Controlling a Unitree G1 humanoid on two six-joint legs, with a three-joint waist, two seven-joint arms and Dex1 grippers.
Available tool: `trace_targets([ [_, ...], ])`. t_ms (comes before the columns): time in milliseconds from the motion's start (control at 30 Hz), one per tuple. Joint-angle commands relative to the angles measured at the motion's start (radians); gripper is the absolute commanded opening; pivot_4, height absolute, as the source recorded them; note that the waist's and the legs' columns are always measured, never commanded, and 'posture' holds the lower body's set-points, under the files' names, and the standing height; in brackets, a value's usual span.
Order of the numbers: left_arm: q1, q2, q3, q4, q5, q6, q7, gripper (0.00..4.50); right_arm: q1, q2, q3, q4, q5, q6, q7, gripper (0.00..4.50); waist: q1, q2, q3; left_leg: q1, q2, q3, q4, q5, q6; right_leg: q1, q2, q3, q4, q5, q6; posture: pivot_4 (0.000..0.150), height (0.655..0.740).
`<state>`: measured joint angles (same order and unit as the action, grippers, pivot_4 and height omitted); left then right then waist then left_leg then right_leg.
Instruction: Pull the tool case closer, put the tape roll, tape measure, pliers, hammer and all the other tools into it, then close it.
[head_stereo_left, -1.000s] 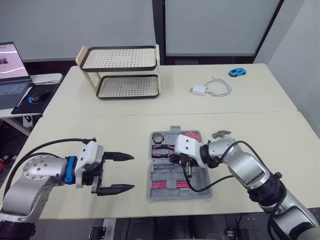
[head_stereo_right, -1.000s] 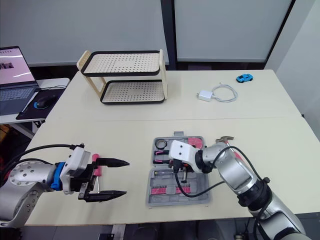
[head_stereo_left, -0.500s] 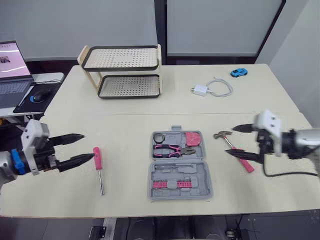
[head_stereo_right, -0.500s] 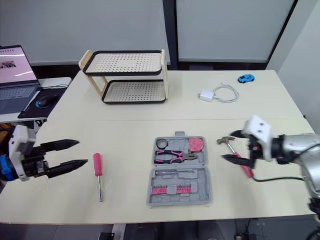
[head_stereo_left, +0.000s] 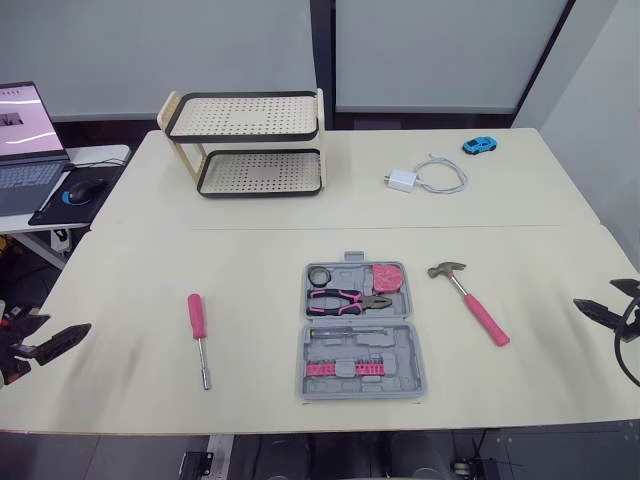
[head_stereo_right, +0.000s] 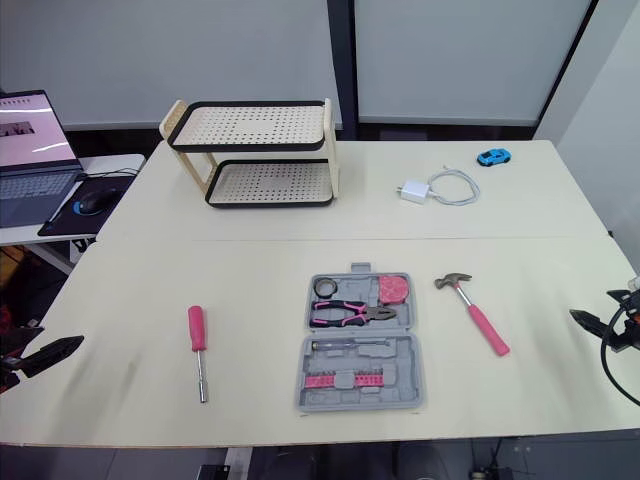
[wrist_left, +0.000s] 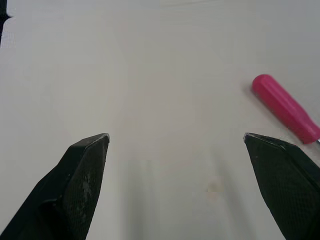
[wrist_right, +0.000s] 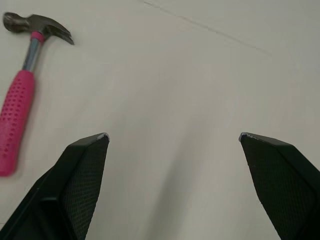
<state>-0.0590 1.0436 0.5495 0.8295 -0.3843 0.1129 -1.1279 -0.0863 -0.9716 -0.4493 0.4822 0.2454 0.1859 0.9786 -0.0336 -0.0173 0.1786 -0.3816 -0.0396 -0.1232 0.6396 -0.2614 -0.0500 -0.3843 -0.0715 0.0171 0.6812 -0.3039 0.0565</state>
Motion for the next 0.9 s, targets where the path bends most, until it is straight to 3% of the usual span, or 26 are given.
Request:
trace_targets([
  [33, -0.014, 0.011, 0.001, 0.007, 0.015, -0.043, 0.02, 4.5, -0.011, -0.019, -0.027, 0.044, -0.006, -0.045, -0.041, 4.47, 0.0, 0.0, 0.0, 0.0, 0.0, 0.0, 0.0, 0.0, 0.0, 0.0, 0.0, 0.0, 0.0, 0.0, 0.0, 0.15, 0.74],
  [367, 0.005, 0.004, 0.006, 0.002, 0.016, -0.073, 0.03, 4.5, -0.072, -0.008, 0.022, 0.145, -0.093, -0.207, -0.202, 4.47, -0.005, 0.0, 0.0, 0.001, 0.0, 0.001, 0.0, 0.0, 0.0, 0.0, 0.001, 0.0, 0.0, 0.0, 0.0, 0.15, 0.74],
  [900, 0.054, -0.033, 0.026, -0.094, 0.021, -0.058, 0.219, 4.5, -0.045, -0.008, 0.018, 0.099, -0.004, -0.135, -0.1, 4.47, -0.007, 0.001, -0.001, 0.001, 0.0, 0.0, 0.0, 0.0, 0.0, 0.0, 0.001, 0.0, 0.0, 0.0, 0.0, 0.15, 0.74],
])
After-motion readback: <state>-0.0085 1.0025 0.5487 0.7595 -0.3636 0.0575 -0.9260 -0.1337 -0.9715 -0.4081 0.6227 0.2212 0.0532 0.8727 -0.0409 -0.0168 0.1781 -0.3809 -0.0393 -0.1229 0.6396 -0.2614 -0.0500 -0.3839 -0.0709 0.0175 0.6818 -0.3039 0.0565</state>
